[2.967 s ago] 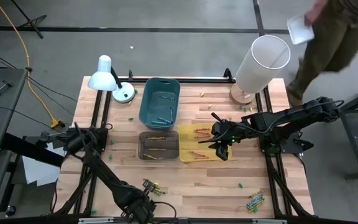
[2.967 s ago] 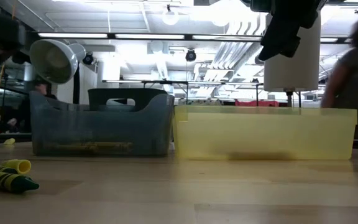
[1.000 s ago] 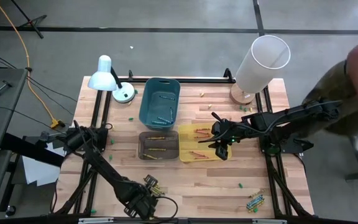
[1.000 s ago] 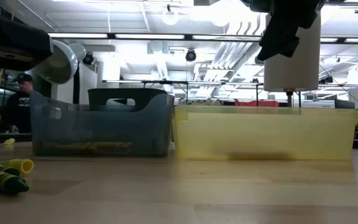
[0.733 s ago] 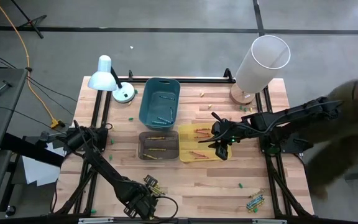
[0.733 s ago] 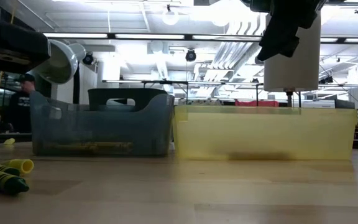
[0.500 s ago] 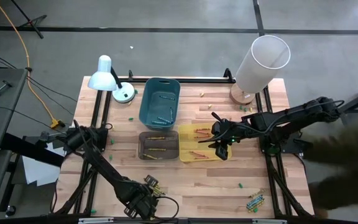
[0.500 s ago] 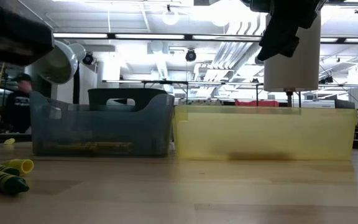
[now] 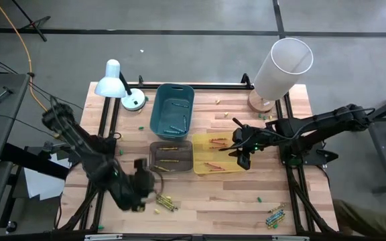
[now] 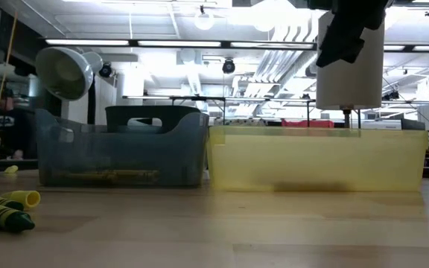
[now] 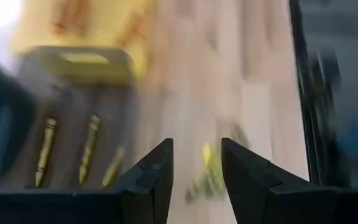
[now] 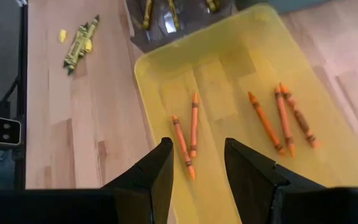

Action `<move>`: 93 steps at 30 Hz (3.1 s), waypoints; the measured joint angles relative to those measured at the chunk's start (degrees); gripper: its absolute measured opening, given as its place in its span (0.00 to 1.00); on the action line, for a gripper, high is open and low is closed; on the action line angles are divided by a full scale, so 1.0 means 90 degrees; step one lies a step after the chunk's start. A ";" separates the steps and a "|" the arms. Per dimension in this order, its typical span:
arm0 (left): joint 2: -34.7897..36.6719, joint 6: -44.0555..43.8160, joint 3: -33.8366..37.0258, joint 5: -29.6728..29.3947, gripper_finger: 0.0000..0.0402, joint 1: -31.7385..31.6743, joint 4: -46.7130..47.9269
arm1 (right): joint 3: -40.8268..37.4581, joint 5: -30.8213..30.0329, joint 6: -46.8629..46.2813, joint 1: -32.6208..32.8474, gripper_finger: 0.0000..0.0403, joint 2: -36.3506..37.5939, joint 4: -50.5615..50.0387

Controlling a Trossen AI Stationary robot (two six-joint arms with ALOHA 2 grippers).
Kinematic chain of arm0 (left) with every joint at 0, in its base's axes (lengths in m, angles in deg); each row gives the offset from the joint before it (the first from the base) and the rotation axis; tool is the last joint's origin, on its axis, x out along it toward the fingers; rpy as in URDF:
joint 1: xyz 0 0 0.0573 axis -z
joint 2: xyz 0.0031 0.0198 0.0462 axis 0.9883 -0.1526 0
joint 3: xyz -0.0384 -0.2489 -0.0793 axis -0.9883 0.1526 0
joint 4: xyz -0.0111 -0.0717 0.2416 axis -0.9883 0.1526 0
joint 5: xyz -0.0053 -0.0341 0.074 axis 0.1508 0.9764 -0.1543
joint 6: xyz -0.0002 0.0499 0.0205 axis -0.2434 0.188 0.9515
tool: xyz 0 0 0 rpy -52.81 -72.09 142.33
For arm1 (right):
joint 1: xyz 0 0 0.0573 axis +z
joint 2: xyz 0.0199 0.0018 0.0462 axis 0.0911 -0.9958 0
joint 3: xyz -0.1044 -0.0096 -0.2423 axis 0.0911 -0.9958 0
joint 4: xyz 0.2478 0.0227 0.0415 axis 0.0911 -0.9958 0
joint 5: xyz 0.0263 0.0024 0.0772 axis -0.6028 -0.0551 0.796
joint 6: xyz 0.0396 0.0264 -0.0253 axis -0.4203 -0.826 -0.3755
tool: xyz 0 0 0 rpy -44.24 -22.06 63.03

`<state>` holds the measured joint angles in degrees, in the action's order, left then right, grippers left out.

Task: Sort crayons
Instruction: Move the green crayon to the bottom left of the table

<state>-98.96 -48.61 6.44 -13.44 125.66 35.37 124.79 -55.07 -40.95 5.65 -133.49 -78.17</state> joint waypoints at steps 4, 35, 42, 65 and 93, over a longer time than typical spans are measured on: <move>0.0700 -0.0130 0.1307 -0.0347 0.30 -0.0454 -0.1815 | 0.0001 0.0202 -0.0422 0.0053 0.34 -0.0002 -0.0301; 0.3484 0.3975 0.2494 -0.0243 0.30 -0.2651 -0.5445 | -0.0227 0.1145 -0.5199 0.4697 0.34 -0.0797 -0.1730; 0.3513 0.3539 0.2494 -0.0243 0.30 -0.2644 -0.5410 | -0.0525 0.1194 -0.3489 0.5397 0.34 -0.1764 -0.1688; 0.3515 0.3461 0.2494 -0.0785 0.30 -0.2644 -0.5654 | -0.0563 0.1104 -0.3410 0.6595 0.34 -0.3166 -0.0663; 0.3515 0.3468 0.2494 -0.0875 0.30 -0.2644 -0.5658 | -0.0580 0.1047 -0.3797 0.6579 0.01 -0.3254 -0.0794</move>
<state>-67.32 -17.40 28.89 -21.32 101.87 -15.56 119.57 -45.65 -75.12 64.86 -162.77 -85.31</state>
